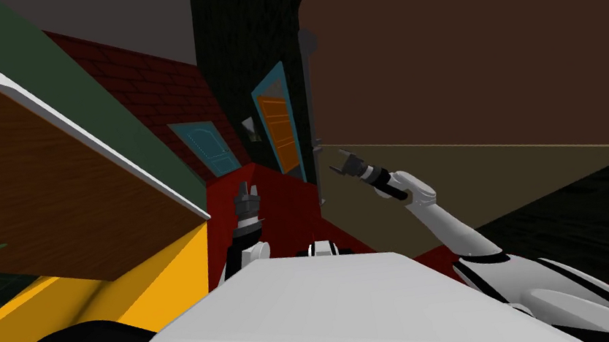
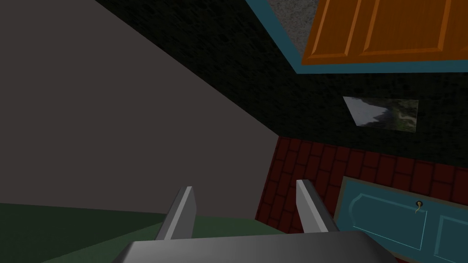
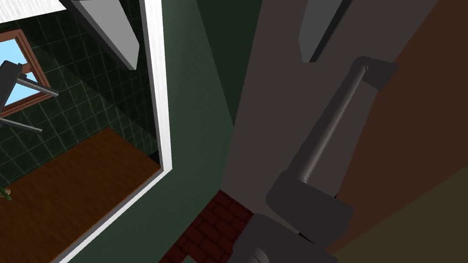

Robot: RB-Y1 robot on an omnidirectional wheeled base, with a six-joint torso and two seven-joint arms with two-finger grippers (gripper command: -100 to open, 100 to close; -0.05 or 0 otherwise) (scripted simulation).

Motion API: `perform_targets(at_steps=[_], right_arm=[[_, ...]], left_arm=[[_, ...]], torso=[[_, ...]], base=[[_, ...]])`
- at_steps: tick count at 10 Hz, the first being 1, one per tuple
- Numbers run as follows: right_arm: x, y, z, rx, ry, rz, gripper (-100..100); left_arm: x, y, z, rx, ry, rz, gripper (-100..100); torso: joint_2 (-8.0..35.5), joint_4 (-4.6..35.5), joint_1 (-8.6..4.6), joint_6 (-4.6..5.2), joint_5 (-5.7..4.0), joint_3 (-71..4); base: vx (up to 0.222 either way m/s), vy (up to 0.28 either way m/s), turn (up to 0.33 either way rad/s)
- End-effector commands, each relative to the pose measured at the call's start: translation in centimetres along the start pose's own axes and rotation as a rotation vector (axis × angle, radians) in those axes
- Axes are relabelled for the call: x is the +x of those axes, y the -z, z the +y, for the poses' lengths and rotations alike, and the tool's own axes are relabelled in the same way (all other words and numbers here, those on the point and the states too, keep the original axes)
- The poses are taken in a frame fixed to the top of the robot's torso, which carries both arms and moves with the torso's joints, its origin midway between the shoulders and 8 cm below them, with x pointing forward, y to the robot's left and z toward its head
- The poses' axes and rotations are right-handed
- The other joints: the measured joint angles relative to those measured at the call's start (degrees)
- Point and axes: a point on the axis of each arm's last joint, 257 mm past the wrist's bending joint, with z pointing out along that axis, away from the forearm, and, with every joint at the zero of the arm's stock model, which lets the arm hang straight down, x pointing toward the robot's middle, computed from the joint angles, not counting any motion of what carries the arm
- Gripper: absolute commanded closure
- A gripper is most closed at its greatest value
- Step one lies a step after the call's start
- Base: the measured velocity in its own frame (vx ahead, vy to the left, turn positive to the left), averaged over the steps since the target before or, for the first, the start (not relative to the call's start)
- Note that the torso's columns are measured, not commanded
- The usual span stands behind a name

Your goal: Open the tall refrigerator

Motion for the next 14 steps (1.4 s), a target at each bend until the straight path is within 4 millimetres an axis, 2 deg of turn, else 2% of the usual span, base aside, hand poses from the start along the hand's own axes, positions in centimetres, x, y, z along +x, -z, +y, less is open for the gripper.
perform_targets(at_steps=[1, 2, 4, 5, 7, 8, 10, 14], right_arm=[[1.4, -0.1, -1.2, -0.049, 0.122, 0.043, -100], [1.7, 0.0, -1.3, -0.046, 0.119, 0.049, -100], [3.1, 0.1, -3.0, -0.103, 0.262, 0.106, -100], [3.2, 0.0, -3.3, -0.100, 0.263, 0.107, -100], [4.4, 0.2, -5.5, -0.150, 0.401, 0.163, -100], [4.5, 0.2, -5.8, -0.147, 0.401, 0.166, -100], [5.4, 0.6, -8.5, -0.189, 0.530, 0.222, -100], [5.9, 1.8, -13.8, -0.254, 0.746, 0.321, -100]], left_arm=[[0.0, 0.0, 0.0, 0.000, 0.000, 0.000, 0], [0.0, 0.0, 0.0, 0.000, 0.000, 0.000, 0], [0.0, 0.0, 0.0, 0.000, 0.000, 0.000, 0], [0.0, 0.0, 0.0, 0.000, 0.000, 0.000, 0], [0.0, 0.0, 0.0, 0.000, 0.000, 0.000, 0], [0.0, 0.0, 0.0, 0.000, 0.000, 0.000, 0], [0.0, 0.0, 0.0, 0.000, 0.000, 0.000, 0], [0.0, 0.0, 0.0, 0.000, 0.000, 0.000, 0]], torso=[[0.01, -0.02, 0.01, 0.00, 0.00, 0.00], [0.07, 0.01, 0.11, -0.01, 0.03, 0.03], [0.06, 0.01, 0.05, -0.01, 0.01, 0.03], [-0.03, -0.01, 0.19, -0.02, 0.05, -0.02], [0.06, 0.00, 0.03, 0.00, 0.01, 0.03], [0.05, 0.01, 0.12, -0.01, 0.03, 0.02], [0.07, 0.02, 0.00, 0.00, 0.00, 0.04], [0.05, 0.00, 0.02, -0.01, 0.00, 0.03]], base=[[0.027, 0.109, -0.004], [0.020, 0.089, -0.004], [0.043, 0.108, -0.005], [0.050, 0.103, -0.006], [0.040, 0.112, -0.001], [0.038, 0.090, -0.004], [0.040, 0.107, -0.001], [0.047, 0.119, -0.004]])
